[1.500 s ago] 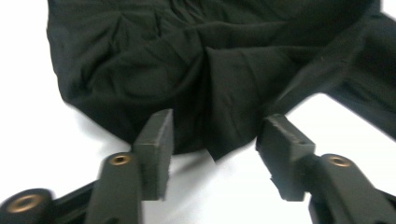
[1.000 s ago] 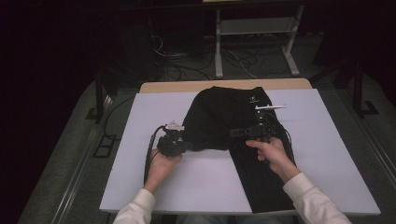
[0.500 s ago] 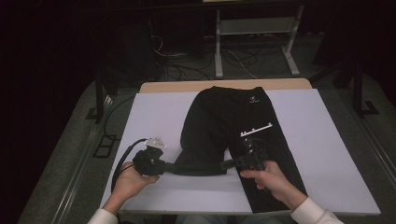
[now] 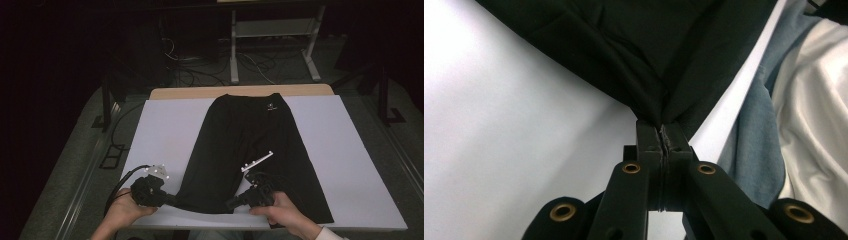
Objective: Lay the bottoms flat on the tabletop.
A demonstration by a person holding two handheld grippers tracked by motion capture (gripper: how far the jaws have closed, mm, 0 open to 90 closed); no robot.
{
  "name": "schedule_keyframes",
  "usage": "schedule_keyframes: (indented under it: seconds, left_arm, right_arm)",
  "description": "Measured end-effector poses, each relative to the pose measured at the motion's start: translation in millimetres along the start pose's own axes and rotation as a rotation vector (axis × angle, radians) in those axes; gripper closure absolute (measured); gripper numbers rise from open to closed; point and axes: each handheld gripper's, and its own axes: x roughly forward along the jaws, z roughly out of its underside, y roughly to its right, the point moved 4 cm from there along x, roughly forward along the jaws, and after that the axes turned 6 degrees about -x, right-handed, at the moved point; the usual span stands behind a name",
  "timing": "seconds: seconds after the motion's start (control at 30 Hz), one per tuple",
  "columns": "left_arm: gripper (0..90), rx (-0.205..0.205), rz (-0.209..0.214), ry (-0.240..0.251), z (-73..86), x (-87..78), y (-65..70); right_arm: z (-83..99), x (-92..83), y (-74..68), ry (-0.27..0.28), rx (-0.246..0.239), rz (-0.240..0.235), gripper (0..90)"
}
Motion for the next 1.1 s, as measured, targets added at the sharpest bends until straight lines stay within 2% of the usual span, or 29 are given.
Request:
schedule_keyframes:
  seconds: [0.3,0.67,0.77,0.8,0.83,0.9,1.03,1.1]
  left_arm:
    - [89.0,0.017,0.037,-0.017,8.0,5.3,1.5]
    - [88.8,0.045,0.061,-0.050,13.3,6.4,4.5]
    - [88.3,0.039,0.071,-0.048,14.0,7.1,4.9]
    - [85.8,0.034,0.073,-0.043,13.7,7.1,4.5]
    - [77.9,0.028,0.067,-0.031,13.2,7.0,4.0]
    - [69.3,0.025,0.064,-0.005,12.0,5.7,3.6]
    - [48.9,0.006,0.066,0.059,6.7,3.6,2.8]
    - [43.0,0.002,0.063,0.084,3.5,4.0,3.0]
  right_arm:
    - [3.6,4.9,-2.7,-0.027,-0.019,0.002,86.6]
    - [8.8,11.5,-8.3,-0.064,-0.039,-0.011,86.4]
    - [9.7,13.6,-9.4,-0.078,-0.045,-0.015,85.9]
    - [10.0,14.0,-9.3,-0.084,-0.047,-0.014,85.3]
    - [10.2,14.2,-9.2,-0.090,-0.050,-0.013,82.9]
    - [10.0,12.7,-8.9,-0.088,-0.057,-0.002,74.9]
    - [5.4,0.9,-8.5,-0.034,-0.111,0.059,58.3]
    - [2.2,-7.2,-7.7,-0.006,-0.143,0.097,51.1]
